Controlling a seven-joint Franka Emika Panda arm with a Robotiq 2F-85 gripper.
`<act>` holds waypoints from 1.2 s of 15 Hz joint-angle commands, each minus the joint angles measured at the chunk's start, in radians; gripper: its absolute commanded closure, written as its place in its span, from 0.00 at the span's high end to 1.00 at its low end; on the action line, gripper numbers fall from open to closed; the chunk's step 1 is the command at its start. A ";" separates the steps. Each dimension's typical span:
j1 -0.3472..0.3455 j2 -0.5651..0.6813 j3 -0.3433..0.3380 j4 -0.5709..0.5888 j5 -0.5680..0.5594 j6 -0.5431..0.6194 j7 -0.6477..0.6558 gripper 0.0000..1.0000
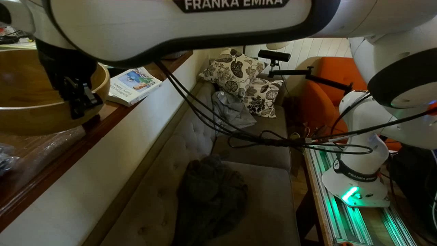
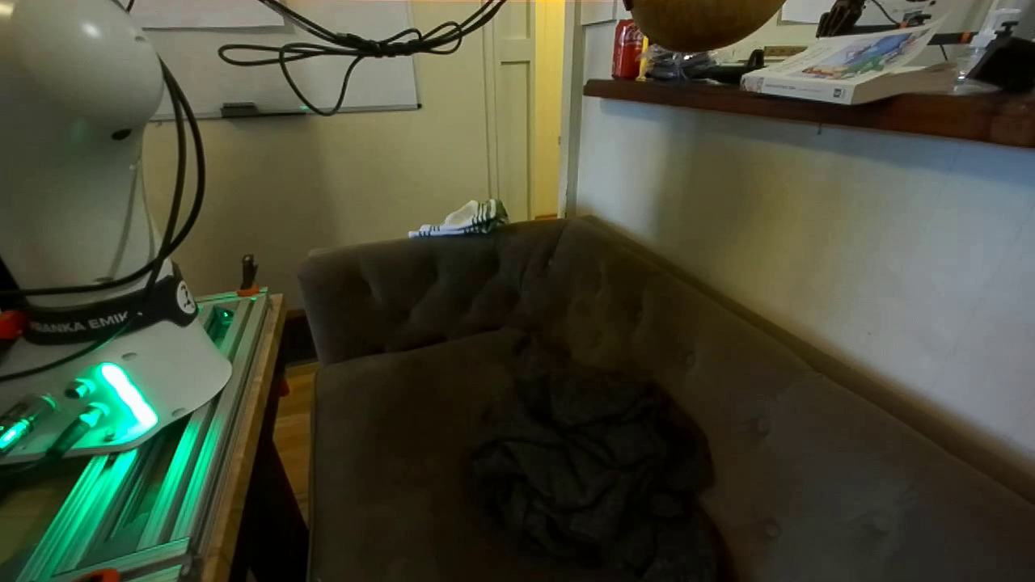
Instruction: Put the bowl on the counter
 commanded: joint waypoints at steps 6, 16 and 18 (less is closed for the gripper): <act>-0.104 0.052 0.098 0.164 0.097 0.046 -0.080 0.04; -0.206 0.228 0.137 0.365 0.059 0.059 -0.169 0.04; -0.223 0.245 0.136 0.400 0.056 0.035 -0.167 0.04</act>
